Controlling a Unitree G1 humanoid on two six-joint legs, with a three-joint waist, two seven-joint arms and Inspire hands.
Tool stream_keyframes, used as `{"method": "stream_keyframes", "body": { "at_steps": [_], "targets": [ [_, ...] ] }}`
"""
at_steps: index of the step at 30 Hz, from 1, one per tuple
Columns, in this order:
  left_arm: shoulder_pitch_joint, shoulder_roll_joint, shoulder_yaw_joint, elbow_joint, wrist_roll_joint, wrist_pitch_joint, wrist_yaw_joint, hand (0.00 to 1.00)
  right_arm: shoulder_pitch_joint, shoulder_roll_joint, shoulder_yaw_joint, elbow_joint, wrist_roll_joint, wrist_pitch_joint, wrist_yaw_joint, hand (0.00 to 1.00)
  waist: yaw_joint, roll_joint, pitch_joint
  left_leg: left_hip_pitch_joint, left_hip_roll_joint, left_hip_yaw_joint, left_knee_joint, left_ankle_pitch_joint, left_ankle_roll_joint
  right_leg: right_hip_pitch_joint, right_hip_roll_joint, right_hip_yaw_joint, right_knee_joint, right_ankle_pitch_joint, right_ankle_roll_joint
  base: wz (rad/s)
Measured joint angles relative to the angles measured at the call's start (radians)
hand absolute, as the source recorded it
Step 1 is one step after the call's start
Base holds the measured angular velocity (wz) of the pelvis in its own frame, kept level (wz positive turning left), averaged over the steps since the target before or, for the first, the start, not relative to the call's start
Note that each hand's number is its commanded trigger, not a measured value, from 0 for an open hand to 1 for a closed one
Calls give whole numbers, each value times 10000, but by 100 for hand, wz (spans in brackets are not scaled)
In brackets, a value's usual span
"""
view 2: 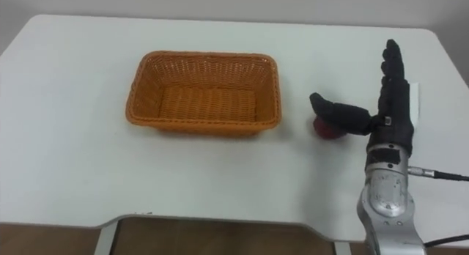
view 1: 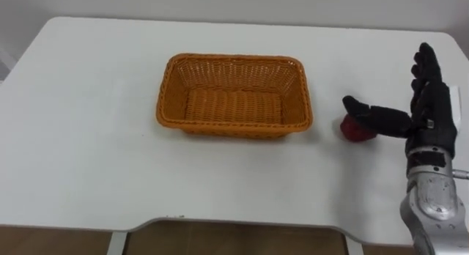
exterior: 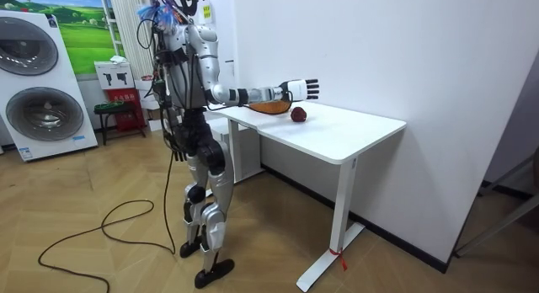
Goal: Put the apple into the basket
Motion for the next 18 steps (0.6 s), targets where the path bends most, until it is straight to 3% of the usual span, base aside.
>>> {"method": "stream_keyframes", "body": {
  "at_steps": [7, 18],
  "targets": [
    [-9, 44, 15, -5, 1, -5, -35, 0, -19, -61, -4, 570, -77, -1, 379, 0, -16, -63, -50, -5, -8, -90, 76, 0, 0, 67, -8, -91, 2, 7, -1, 3],
    [11, 190, 21, 127, -4, 2, -10, 0, -19, -111, -5, 1882, -177, 73, 709, 0, -123, -29, -34, -64, -44, -325, 206, -1, 1, 193, -38, -431, 4, 8, 1, 8]
  ]
}}
